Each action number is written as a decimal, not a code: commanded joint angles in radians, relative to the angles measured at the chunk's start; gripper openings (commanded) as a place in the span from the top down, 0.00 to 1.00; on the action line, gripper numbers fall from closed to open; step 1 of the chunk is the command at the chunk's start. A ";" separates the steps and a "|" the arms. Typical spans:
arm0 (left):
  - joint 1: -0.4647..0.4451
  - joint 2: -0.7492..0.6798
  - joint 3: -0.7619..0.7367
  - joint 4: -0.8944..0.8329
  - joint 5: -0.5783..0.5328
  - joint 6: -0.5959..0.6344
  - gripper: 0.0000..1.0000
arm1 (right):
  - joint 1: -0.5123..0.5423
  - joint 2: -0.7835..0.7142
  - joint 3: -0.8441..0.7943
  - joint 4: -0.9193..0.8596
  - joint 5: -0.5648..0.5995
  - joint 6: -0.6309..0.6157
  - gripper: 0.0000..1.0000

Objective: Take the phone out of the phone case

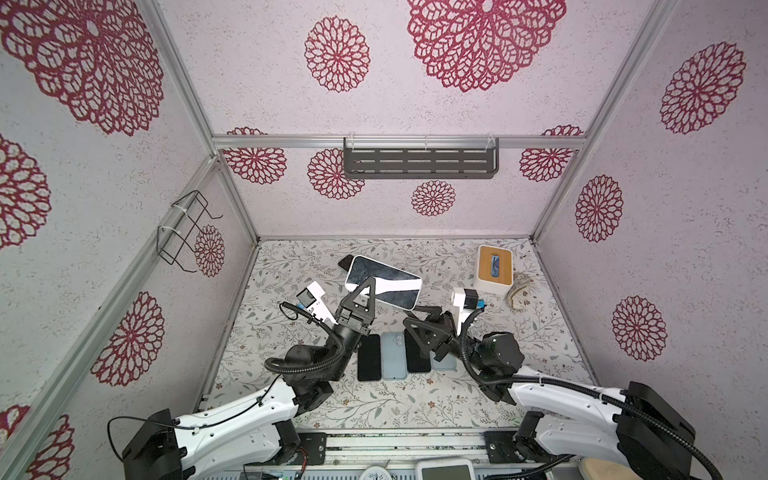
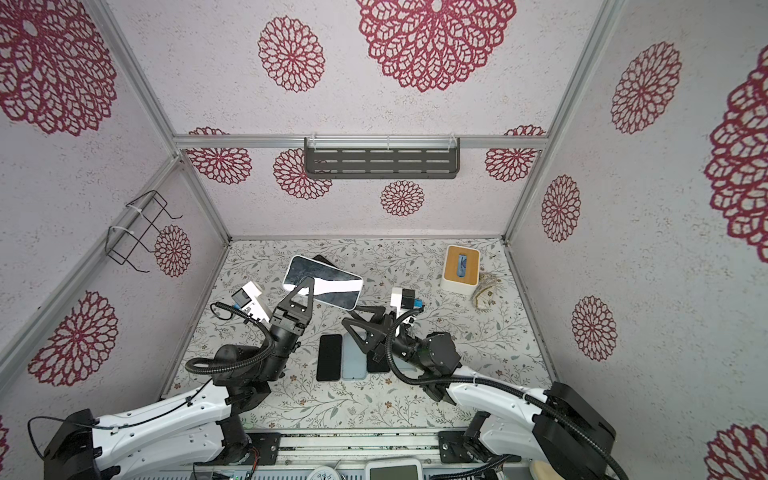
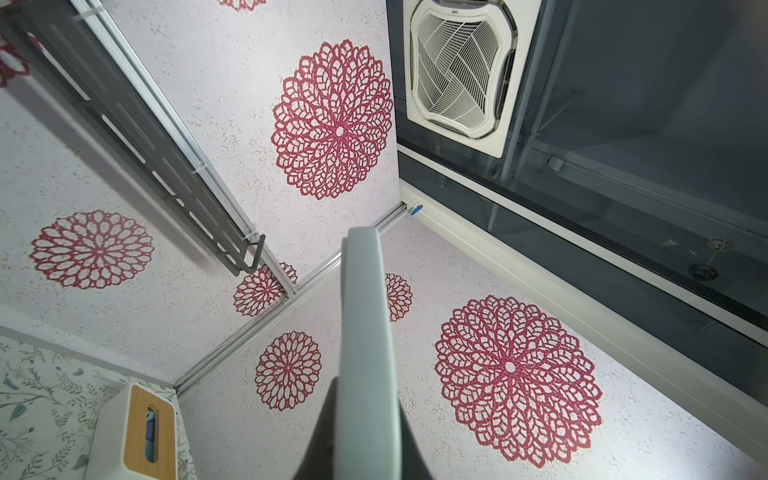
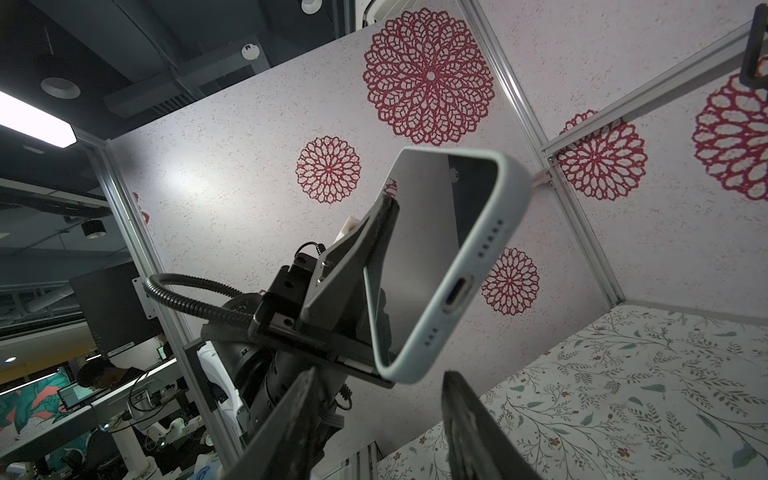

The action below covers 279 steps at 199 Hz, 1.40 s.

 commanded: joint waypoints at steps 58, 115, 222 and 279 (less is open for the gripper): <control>-0.027 -0.006 -0.004 0.100 0.005 -0.011 1.00 | -0.001 -0.022 0.039 0.089 -0.009 0.025 0.62; -0.034 -0.008 -0.010 0.098 0.007 -0.010 1.00 | -0.007 -0.036 0.040 0.077 -0.010 0.025 0.71; -0.036 -0.028 0.038 -0.057 -0.006 -0.066 1.00 | -0.016 -0.054 0.033 0.031 -0.031 -0.003 0.91; -0.038 -0.106 0.169 -0.472 0.018 -0.133 1.00 | -0.016 -0.157 0.022 -0.218 -0.018 -0.212 0.98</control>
